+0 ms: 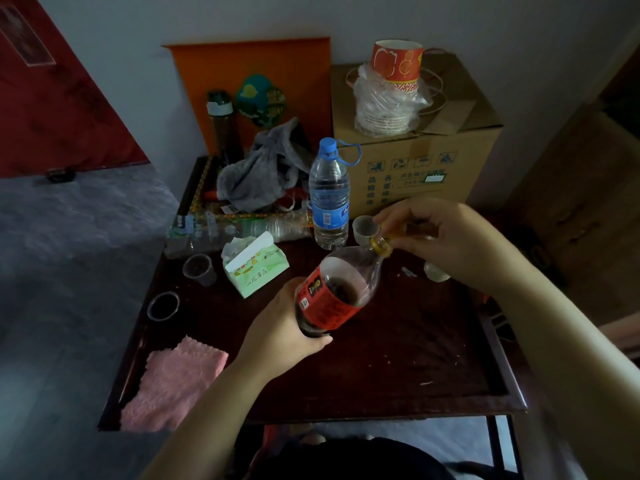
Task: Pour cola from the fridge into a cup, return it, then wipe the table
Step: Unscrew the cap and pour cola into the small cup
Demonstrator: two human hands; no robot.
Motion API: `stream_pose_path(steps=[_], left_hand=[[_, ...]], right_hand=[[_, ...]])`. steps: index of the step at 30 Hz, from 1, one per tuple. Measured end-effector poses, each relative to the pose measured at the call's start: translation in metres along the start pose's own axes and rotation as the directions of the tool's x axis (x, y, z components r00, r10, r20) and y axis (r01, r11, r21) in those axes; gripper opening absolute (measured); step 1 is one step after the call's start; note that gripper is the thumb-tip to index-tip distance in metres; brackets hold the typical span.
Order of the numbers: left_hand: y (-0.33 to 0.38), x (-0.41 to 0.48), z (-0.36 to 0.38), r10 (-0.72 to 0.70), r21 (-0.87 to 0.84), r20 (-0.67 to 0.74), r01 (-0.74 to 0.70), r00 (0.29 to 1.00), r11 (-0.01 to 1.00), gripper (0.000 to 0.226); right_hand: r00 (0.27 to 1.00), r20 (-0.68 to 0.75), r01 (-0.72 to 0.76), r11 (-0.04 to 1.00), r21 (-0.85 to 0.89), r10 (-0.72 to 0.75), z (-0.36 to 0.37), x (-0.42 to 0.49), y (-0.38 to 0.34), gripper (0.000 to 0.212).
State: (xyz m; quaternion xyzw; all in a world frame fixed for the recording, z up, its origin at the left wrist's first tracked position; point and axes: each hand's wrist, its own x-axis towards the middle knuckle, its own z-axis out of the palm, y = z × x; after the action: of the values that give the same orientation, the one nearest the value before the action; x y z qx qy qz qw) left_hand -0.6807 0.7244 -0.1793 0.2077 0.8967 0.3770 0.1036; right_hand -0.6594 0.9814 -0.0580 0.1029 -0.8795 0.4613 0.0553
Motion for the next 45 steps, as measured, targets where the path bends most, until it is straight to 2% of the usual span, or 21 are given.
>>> stream_pose_path(steps=[4, 7, 11, 17, 28, 45], left_hand=[[-0.005, 0.002, 0.001, -0.024, 0.035, -0.003, 0.024, 1.0, 0.999, 0.082], [-0.014, 0.006, 0.001, -0.048, 0.097, -0.001, 0.048, 0.999, 0.994, 0.082], [-0.032, 0.012, -0.001, -0.114, 0.187, 0.001, 0.112, 0.993, 0.976, 0.08], [-0.055, 0.021, -0.004, -0.159, 0.309, 0.022, 0.144, 0.987, 0.94, 0.082], [-0.062, 0.037, -0.004, -0.191, 0.423, 0.105, 0.13, 0.976, 0.897, 0.08], [-0.063, 0.044, 0.001, -0.2, 0.515, 0.158, 0.093, 0.967, 0.852, 0.078]], right_hand=[[0.991, -0.114, -0.065, 0.998, 0.005, 0.065, -0.012, -0.005, 0.009, 0.03], [0.976, -0.184, -0.14, 0.983, -0.118, 0.116, -0.014, -0.017, 0.02, 0.03], [0.969, -0.2, -0.197, 0.937, -0.289, 0.142, -0.007, -0.045, 0.039, 0.022], [0.946, -0.24, -0.293, 0.89, -0.349, 0.218, 0.007, -0.089, 0.063, 0.021], [0.89, -0.332, -0.414, 0.86, -0.299, 0.313, 0.015, -0.121, 0.074, 0.022], [0.85, -0.407, -0.452, 0.861, -0.234, 0.336, 0.028, -0.124, 0.078, 0.023]])
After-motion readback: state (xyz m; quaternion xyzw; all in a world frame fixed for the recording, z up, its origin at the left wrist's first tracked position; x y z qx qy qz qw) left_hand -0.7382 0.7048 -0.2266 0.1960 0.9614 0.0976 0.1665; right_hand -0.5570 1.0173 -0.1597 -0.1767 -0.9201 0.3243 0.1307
